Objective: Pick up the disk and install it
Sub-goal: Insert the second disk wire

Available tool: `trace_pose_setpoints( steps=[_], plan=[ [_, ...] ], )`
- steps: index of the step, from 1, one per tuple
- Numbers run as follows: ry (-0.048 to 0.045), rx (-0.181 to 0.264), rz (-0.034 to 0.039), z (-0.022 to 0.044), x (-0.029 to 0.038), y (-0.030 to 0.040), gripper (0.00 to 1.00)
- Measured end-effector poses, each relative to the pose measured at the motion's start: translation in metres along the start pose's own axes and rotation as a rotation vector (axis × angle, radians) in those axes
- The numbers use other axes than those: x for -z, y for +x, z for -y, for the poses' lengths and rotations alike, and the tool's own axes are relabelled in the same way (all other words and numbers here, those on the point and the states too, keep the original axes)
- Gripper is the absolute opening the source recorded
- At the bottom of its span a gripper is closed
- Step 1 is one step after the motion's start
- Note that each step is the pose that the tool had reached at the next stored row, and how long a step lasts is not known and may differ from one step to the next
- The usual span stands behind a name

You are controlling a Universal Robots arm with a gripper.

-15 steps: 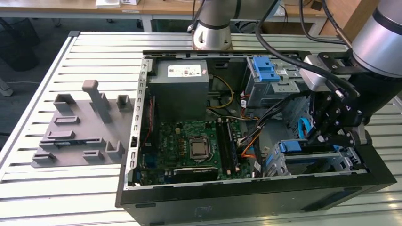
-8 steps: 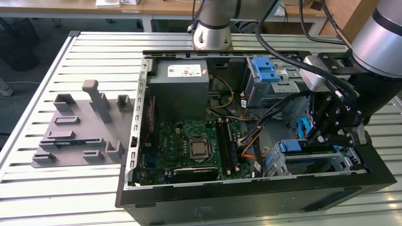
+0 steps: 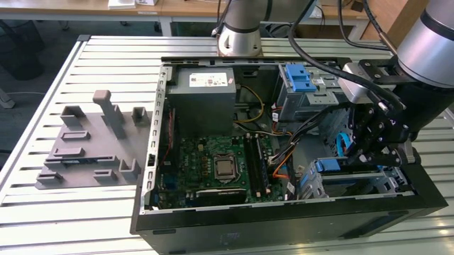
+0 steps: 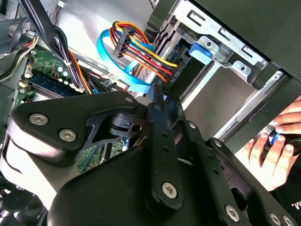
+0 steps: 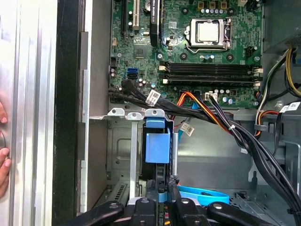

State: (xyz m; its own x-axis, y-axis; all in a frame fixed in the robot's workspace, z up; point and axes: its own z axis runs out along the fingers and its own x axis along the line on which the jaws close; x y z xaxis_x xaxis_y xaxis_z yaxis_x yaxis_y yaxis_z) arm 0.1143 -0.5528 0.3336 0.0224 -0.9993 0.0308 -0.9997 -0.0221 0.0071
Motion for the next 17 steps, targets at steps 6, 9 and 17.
trace_pose_setpoints(
  steps=[6,9,17],
  plan=[
    [0.0,0.0,0.0003,0.0,0.0005,0.0,0.24],
    [-0.0002,0.0,0.0004,0.0,0.0018,0.0001,0.24],
    [-0.0007,0.0,0.0002,0.0,0.004,0.0001,0.24]
  ],
)
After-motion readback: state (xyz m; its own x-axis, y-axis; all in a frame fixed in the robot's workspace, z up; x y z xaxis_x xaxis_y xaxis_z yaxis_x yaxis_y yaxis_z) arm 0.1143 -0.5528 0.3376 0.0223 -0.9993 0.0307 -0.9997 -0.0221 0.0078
